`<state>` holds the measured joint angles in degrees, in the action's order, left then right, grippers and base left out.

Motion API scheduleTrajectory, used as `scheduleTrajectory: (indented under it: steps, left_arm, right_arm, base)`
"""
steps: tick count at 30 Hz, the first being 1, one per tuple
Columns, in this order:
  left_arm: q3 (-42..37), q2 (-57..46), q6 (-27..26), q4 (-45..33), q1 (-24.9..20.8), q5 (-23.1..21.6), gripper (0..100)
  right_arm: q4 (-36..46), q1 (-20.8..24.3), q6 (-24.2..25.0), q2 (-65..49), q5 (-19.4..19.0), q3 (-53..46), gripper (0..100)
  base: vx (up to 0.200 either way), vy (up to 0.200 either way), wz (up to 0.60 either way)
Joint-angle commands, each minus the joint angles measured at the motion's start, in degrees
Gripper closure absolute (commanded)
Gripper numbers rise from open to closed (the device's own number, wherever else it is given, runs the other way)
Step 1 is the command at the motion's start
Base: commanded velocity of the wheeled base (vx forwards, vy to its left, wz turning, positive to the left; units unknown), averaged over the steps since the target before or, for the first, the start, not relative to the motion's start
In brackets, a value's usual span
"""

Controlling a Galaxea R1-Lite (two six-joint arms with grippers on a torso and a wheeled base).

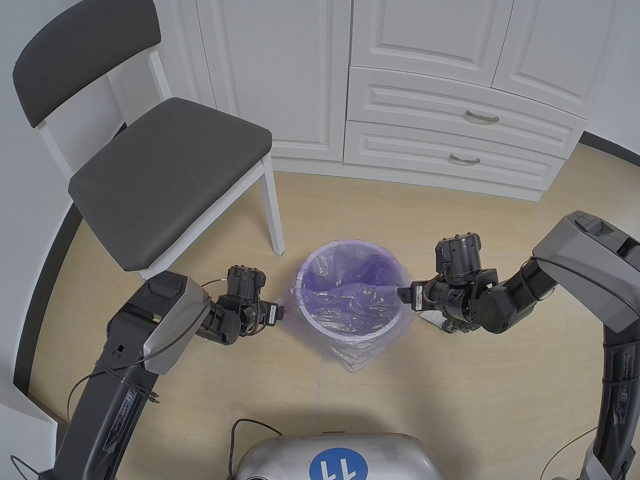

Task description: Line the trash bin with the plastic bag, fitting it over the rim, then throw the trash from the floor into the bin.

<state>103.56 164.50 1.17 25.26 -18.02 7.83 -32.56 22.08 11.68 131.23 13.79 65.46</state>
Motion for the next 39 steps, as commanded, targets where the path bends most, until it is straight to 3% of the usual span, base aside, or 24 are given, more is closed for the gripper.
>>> scheduleTrajectory:
  steps: [1,6,14,17,20,23,27,33,34,35,39]
  left_arm:
    - [-0.6,-0.3,0.4,2.3,0.2,0.0,0]
    - [-10.0,-4.3,2.2,14.6,0.0,-0.6,0]
    - [-35.8,-15.8,2.2,29.4,0.3,-3.8,0]
    - [-39.5,-17.5,2.0,32.2,0.6,-3.8,0]
    - [-43.6,-24.2,1.6,32.7,1.1,-4.0,0]
    - [-43.9,-27.7,1.4,31.5,0.4,-4.2,0]
    - [-43.1,-33.7,-1.6,26.0,-3.9,-6.9,0]
    - [-37.9,-35.2,-6.7,19.2,-9.6,-17.8,0]
    - [-37.9,-35.2,-6.7,19.2,-9.6,-17.8,0]
    - [-33.4,-33.2,-9.6,14.8,-10.5,-19.7,0]
    - [-24.4,-27.6,-11.1,7.7,-12.3,-19.7,0]
  right_arm:
    - [-1.0,0.2,-0.1,-0.2,-0.1,-0.7,0]
    - [-3.5,0.7,-1.1,-1.0,-0.1,-2.3,0]
    - [-8.6,1.9,-2.8,-2.6,-0.1,-5.7,0]
    - [-9.8,2.3,-3.6,-3.4,-0.1,-6.9,0]
    - [-13.1,2.3,-7.6,-8.5,0.0,-11.9,0]
    - [-15.0,2.4,-11.2,-12.6,-0.1,-16.5,0]
    - [-22.6,1.2,-21.6,-17.2,-0.6,-24.9,0]
    - [-47.2,1.2,-36.8,-21.4,-0.7,-42.0,0]
    - [-47.2,1.2,-36.8,-21.4,-0.7,-42.0,0]
    - [-57.4,1.2,-44.3,-22.0,-1.0,-48.9,0]
    - [-57.4,1.4,-48.9,-23.7,-2.1,-53.2,0]
  base:
    - [0.000,0.000,0.00]
    - [0.000,0.000,0.00]
    - [0.000,0.000,0.00]
    - [0.000,0.000,0.00]
    - [0.000,0.000,0.00]
    - [0.000,0.000,0.00]
    - [0.000,0.000,0.00]
    - [0.000,0.000,0.00]
    - [0.000,0.000,0.00]
    - [0.000,0.000,0.00]
    - [0.000,0.000,0.00]
